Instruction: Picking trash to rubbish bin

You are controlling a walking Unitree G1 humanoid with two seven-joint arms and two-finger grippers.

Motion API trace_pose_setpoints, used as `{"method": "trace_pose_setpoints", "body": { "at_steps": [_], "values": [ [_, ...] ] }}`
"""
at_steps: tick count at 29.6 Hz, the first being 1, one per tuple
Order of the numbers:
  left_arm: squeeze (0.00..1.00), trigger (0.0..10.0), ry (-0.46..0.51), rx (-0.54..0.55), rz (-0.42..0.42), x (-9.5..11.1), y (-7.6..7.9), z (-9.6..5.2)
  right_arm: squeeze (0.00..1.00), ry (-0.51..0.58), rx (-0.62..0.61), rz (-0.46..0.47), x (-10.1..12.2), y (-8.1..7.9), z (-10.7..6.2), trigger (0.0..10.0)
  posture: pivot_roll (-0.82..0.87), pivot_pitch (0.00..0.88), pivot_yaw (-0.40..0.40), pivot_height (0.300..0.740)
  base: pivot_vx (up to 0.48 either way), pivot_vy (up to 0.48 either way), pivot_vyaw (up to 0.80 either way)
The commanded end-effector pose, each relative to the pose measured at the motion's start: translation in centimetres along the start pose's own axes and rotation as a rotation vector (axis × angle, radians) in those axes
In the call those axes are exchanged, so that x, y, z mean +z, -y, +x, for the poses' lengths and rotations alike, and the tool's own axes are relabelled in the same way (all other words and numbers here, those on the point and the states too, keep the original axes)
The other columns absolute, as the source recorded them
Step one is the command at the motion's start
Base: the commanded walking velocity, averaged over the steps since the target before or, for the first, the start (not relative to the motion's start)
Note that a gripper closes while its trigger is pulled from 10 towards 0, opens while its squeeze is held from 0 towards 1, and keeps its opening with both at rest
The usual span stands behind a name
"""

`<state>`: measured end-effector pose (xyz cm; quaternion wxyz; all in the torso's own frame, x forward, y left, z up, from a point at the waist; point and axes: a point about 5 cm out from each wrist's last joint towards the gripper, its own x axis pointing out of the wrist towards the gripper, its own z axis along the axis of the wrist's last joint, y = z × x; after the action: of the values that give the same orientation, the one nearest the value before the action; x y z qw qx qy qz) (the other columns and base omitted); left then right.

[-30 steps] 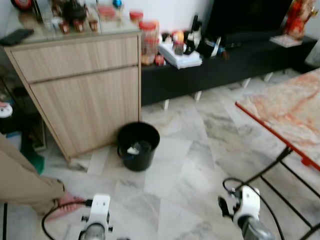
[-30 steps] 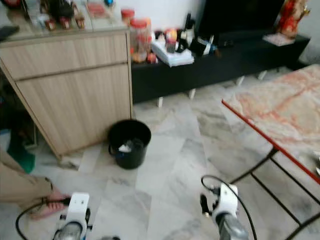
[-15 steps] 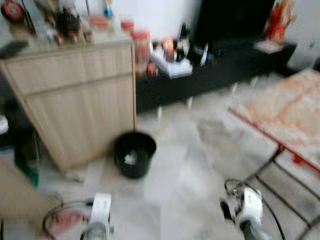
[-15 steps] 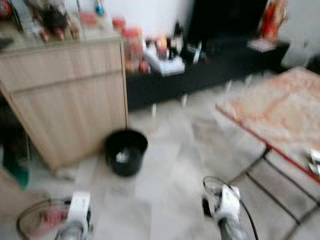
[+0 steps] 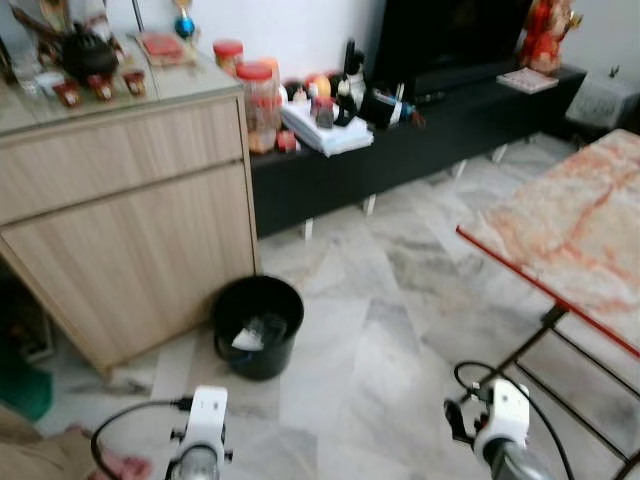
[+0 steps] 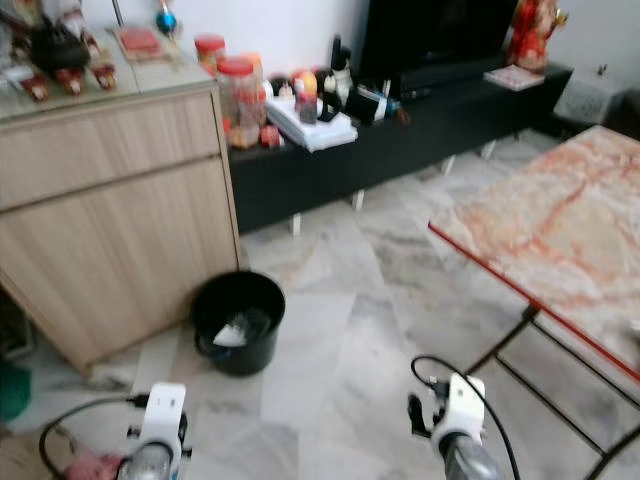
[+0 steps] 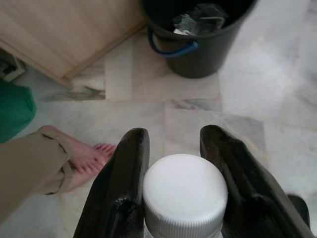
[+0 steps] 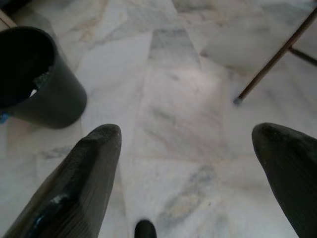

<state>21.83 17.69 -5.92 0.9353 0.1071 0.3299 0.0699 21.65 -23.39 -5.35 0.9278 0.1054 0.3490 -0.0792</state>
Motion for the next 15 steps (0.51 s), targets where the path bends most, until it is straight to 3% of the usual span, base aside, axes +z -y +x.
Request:
{"method": "trace_pose_setpoints", "body": {
  "at_steps": [1, 11, 15],
  "values": [
    [0.0, 10.0, 0.007, 0.024, 0.026, 0.04, -0.93, 0.14, 0.0, 0.025, 0.013, 0.014, 0.73, -0.63, 0.3, 10.0, 0.0, 0.071, -0.097, 0.74, 0.48, 0.0, 0.0],
    [0.0, 10.0, 0.01, 0.024, 0.027, -0.02, -0.86, 0.09, 0.0, 0.028, 0.015, -0.005, 0.83, -0.67, 0.32, 10.0, 0.0, 0.068, -0.096, 0.74, 0.48, 0.0, 0.0],
    [0.0, 10.0, 0.025, 0.023, 0.026, 0.4, -0.73, 0.19, 0.0, 0.036, 0.015, -0.018, 0.97, -0.66, 0.33, 10.0, 0.0, 0.068, -0.097, 0.74, 0.48, 0.0, 0.63]
  ]
}}
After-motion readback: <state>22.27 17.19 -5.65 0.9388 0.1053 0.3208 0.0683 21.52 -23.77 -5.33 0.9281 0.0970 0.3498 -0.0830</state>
